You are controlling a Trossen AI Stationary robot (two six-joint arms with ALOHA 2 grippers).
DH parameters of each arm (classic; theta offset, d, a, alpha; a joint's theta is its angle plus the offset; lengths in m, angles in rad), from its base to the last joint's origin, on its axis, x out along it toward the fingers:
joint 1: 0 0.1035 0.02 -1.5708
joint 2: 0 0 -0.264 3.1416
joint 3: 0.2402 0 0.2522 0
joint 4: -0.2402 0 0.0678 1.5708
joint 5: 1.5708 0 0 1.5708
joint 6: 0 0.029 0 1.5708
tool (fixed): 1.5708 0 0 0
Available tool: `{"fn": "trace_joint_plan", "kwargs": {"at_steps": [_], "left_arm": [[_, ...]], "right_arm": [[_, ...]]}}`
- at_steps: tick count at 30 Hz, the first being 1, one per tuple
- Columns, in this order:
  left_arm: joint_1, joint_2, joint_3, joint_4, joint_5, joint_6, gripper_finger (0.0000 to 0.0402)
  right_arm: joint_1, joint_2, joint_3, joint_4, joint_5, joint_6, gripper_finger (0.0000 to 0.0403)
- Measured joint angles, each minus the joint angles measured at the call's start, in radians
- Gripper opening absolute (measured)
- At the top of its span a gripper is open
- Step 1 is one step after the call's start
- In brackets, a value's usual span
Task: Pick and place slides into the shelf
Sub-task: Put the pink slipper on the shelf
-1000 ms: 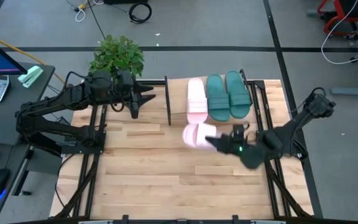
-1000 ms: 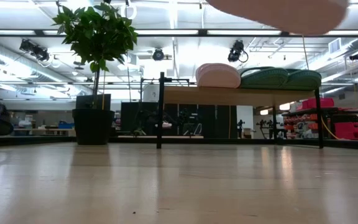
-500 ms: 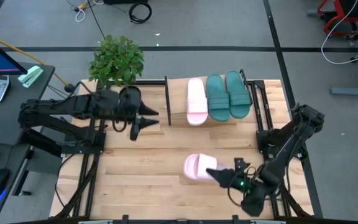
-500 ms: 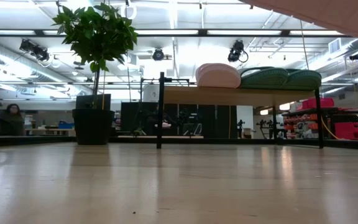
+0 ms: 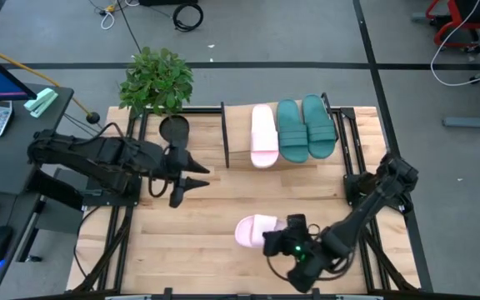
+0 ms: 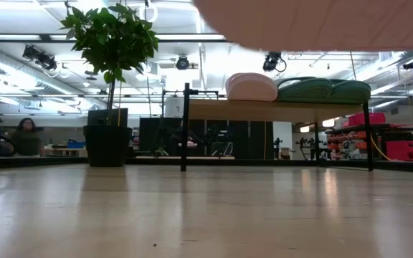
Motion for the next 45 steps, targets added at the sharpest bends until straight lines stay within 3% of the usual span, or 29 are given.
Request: {"fn": "trace_joint_plan", "kwargs": {"at_steps": [6, 13, 23, 35, 45], "left_arm": [[-0.033, -0.002, 0.000, -0.108, 0.001, 0.027, 0.0173], [-0.038, -0.002, 0.000, -0.120, -0.002, 0.054, 0.0172], [-0.034, -0.003, 0.000, -0.120, -0.002, 0.120, 0.0173], [-0.035, -0.003, 0.000, -0.121, -0.002, 0.096, 0.0174], [-0.035, -0.003, 0.000, -0.121, -0.002, 0.097, 0.0174]], "right_arm": [[-0.080, 0.056, 0.034, 0.023, -0.116, -0.007, 0.0007], [-0.129, 0.139, 0.033, 0.165, -0.180, -0.008, 0.0007], [-0.174, 0.283, 0.031, 0.186, -0.197, -0.006, 0.0007], [-0.253, 0.302, 0.031, 0.143, -0.151, -0.015, 0.0008], [-0.251, 0.301, 0.031, 0.177, -0.225, -0.073, 0.0096]]}}
